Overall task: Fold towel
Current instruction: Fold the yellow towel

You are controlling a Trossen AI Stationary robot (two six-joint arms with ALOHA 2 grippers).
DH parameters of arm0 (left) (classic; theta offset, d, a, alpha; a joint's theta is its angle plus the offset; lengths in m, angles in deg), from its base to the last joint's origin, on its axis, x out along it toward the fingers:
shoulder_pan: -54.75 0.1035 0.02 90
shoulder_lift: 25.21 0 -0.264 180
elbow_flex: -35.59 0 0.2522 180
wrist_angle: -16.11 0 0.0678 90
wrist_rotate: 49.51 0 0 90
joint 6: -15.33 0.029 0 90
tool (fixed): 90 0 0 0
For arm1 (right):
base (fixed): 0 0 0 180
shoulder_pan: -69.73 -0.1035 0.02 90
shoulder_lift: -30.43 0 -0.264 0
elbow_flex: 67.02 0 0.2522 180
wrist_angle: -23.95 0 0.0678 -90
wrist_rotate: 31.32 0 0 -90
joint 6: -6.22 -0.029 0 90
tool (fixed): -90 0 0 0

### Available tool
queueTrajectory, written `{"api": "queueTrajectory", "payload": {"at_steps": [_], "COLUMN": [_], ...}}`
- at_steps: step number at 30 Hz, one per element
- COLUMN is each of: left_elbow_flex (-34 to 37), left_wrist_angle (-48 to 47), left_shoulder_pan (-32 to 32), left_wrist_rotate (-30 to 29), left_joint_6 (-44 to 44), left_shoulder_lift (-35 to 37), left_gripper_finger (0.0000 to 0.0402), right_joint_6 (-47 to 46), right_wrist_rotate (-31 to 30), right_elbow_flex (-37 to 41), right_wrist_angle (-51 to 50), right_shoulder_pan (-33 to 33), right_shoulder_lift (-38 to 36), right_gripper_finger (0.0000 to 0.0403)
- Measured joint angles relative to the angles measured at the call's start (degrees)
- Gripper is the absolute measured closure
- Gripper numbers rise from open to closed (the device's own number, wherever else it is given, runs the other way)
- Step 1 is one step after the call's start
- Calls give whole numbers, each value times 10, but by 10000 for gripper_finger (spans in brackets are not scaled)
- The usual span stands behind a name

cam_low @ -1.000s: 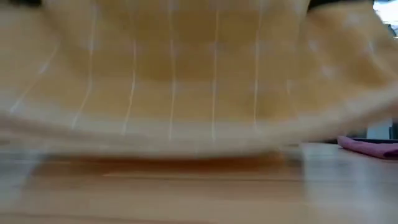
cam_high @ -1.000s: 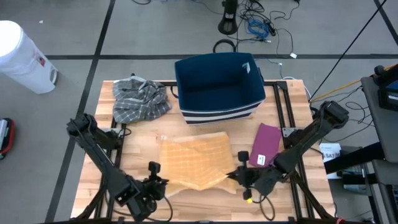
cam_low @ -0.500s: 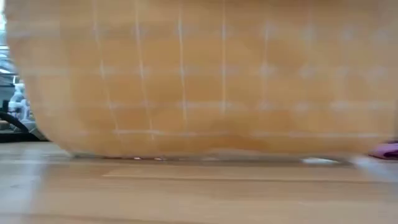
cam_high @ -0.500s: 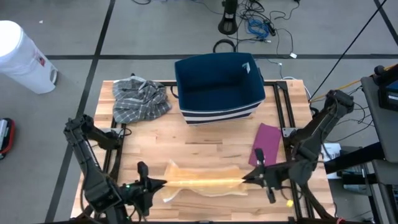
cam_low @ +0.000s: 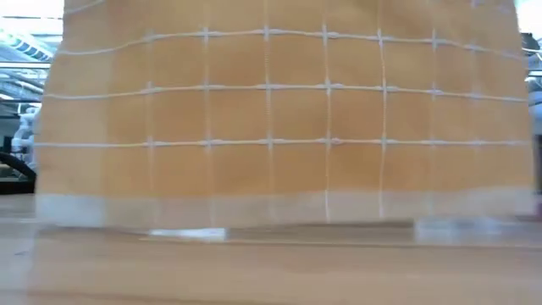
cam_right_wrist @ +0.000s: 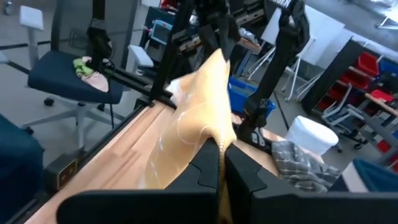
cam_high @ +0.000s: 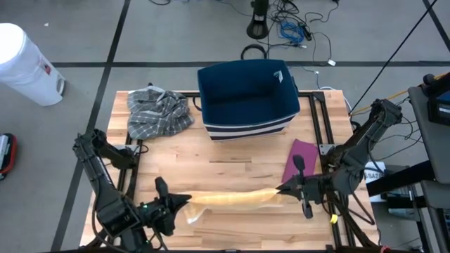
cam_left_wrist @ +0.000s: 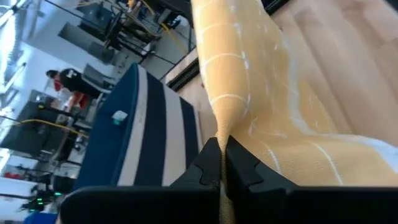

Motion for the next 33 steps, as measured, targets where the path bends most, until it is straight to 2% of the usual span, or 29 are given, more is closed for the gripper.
{"api": "queueTrajectory", "payload": {"at_steps": [5, 9, 16, 22, 24, 27, 30, 33], "left_elbow_flex": [0, 0, 0, 0, 0, 4, 25, 59], "left_wrist_angle": [-17, -57, -134, -148, -148, -146, -129, -84], "left_shoulder_pan": [13, 37, 93, 123, 118, 107, 95, 83], "left_wrist_rotate": [-30, -41, -44, -51, -11, 77, 124, 164], "left_joint_6": [21, 20, 5, -9, -24, -57, -93, -110], "left_shoulder_lift": [0, 2, 7, 15, 15, 15, 15, 15], "left_gripper_finger": [401, 401, 401, 401, 401, 401, 401, 401], "right_joint_6": [34, 36, -2, 18, -6, -99, -180, -223], "right_wrist_rotate": [-12, -45, -47, -37, -10, 55, 103, 139], "right_elbow_flex": [-26, -58, -99, -118, -118, -113, -81, -45], "right_wrist_angle": [-25, -88, -225, -239, -252, -301, -319, -287], "right_shoulder_pan": [2, 23, 82, 100, 97, 95, 85, 71], "right_shoulder_lift": [0, 0, 0, -3, -3, 6, 22, 39], "right_gripper_finger": [403, 403, 403, 403, 403, 403, 403, 403]}}
